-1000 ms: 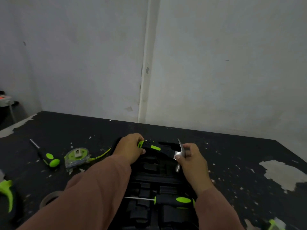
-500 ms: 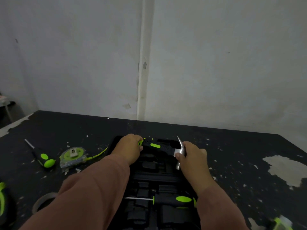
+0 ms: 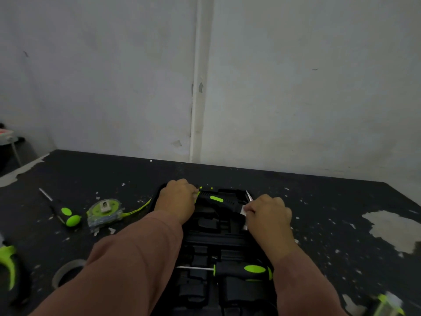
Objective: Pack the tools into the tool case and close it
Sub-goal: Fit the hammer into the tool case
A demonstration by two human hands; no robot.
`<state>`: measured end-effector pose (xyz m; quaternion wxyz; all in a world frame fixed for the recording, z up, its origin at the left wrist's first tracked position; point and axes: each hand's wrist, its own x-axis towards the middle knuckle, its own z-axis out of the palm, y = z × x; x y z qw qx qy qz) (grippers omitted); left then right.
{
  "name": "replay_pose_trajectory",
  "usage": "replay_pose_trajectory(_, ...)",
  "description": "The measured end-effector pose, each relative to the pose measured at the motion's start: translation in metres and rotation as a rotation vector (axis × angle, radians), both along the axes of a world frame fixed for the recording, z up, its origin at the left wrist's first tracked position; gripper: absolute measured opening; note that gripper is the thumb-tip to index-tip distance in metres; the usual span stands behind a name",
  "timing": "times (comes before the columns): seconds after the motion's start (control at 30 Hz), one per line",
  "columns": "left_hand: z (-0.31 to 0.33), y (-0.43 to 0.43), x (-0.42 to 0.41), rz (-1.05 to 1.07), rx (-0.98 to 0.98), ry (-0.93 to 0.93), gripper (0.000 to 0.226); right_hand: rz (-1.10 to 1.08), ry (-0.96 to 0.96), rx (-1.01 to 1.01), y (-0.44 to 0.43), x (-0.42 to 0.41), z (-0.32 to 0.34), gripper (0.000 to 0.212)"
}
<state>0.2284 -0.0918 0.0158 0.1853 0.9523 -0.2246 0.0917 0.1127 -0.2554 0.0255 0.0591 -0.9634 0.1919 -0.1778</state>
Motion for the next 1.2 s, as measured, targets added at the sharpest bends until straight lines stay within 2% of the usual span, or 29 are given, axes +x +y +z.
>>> replay_pose_trajectory(0.17, 0.004, -0.001, -0.003, -0.004, 0.071, -0.102, 0.026, -0.01, 0.085, -0.18, 0.008, -0.004, 0.003, 0.032)
replay_pose_trajectory(0.4, 0.005, -0.005, -0.005, 0.026, 0.173, -0.162, 0.027, -0.017, 0.146, -0.149, 0.01, -0.005, 0.005, 0.033)
replay_pose_trajectory(0.57, 0.005, -0.007, -0.006, 0.06, 0.262, -0.119, 0.029, -0.015, 0.189, -0.08, 0.009, -0.006, 0.006, 0.031)
replay_pose_trajectory(0.83, 0.0, -0.009, -0.007, 0.064, 0.258, -0.158, 0.029, -0.01, 0.201, -0.081, 0.012, -0.009, 0.005, 0.031)
replay_pose_trajectory(0.9, -0.002, -0.007, -0.005, 0.066, 0.176, -0.123, 0.029, -0.008, 0.17, -0.09, 0.012, -0.008, 0.001, 0.032)
replay_pose_trajectory(1.03, -0.006, -0.005, 0.006, 0.126, -0.11, -0.047, 0.019, 0.037, 0.109, -0.047, 0.009, 0.0, -0.007, 0.031)
replay_pose_trajectory(1.1, -0.007, -0.003, 0.013, 0.154, -0.142, 0.077, 0.037, 0.088, 0.107, 0.001, 0.007, 0.003, -0.009, 0.031)
replay_pose_trajectory(1.2, -0.005, -0.001, 0.021, 0.171, -0.013, 0.232, 0.059, 0.113, 0.063, 0.03, 0.006, 0.004, -0.01, 0.031)
